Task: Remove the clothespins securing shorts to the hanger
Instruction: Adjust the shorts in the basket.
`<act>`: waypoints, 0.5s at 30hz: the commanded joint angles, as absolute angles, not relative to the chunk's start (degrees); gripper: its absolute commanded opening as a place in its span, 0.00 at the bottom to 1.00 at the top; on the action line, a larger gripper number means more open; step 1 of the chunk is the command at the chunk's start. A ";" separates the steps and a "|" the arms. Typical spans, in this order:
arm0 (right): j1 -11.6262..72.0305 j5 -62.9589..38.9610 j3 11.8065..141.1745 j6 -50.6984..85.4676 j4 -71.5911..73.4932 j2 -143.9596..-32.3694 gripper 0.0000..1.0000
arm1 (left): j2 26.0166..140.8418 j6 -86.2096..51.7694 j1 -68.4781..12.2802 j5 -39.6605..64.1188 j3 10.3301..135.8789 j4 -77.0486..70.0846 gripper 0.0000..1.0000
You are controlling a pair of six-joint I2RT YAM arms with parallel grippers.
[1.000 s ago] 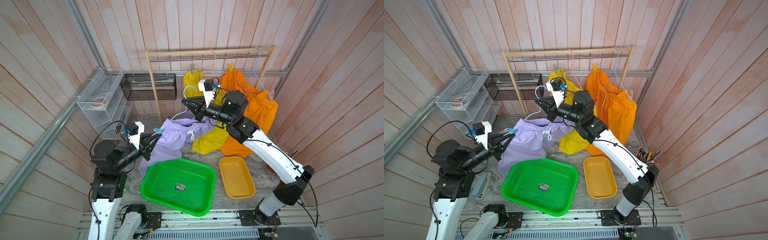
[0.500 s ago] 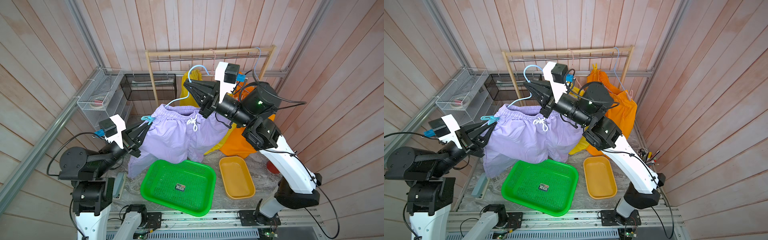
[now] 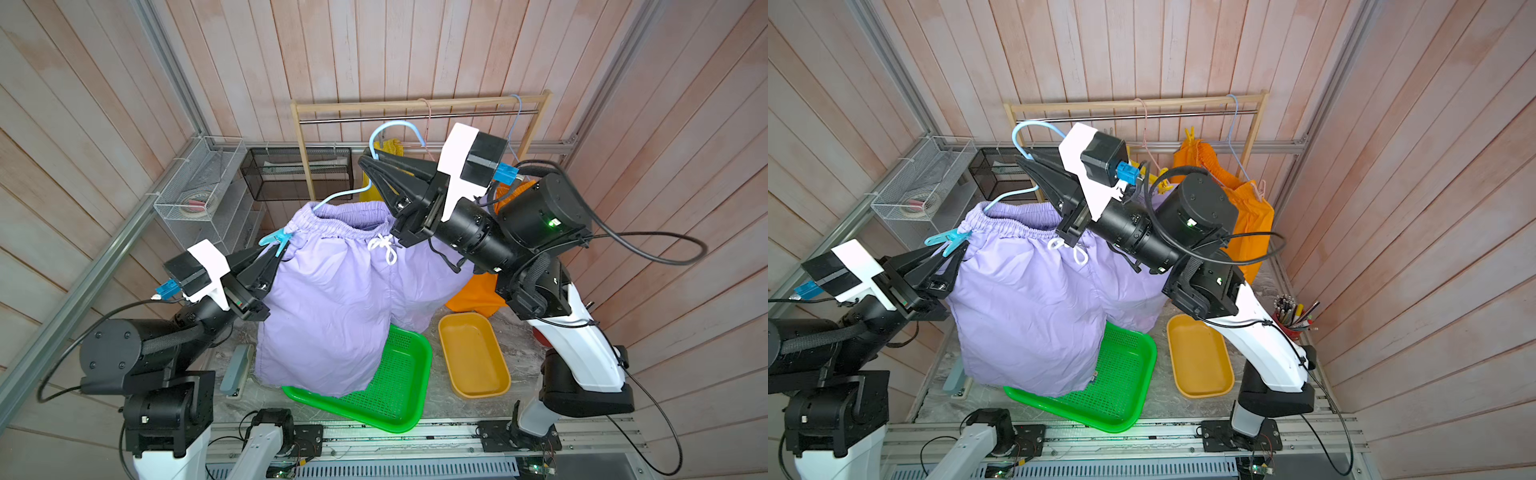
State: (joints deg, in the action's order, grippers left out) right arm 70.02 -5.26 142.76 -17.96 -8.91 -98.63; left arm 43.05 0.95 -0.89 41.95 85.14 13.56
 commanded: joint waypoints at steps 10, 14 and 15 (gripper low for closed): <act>78.98 -10.13 138.10 -12.38 -14.29 -107.07 0.00 | 41.43 6.36 -1.23 31.78 81.58 16.38 0.13; 79.09 -7.72 126.96 -8.74 -6.29 -104.06 0.00 | 39.58 7.19 -1.23 29.07 77.76 16.77 0.13; 79.07 -7.10 123.47 -7.56 -3.31 -102.92 0.00 | 38.84 7.29 -1.23 28.27 76.32 16.48 0.13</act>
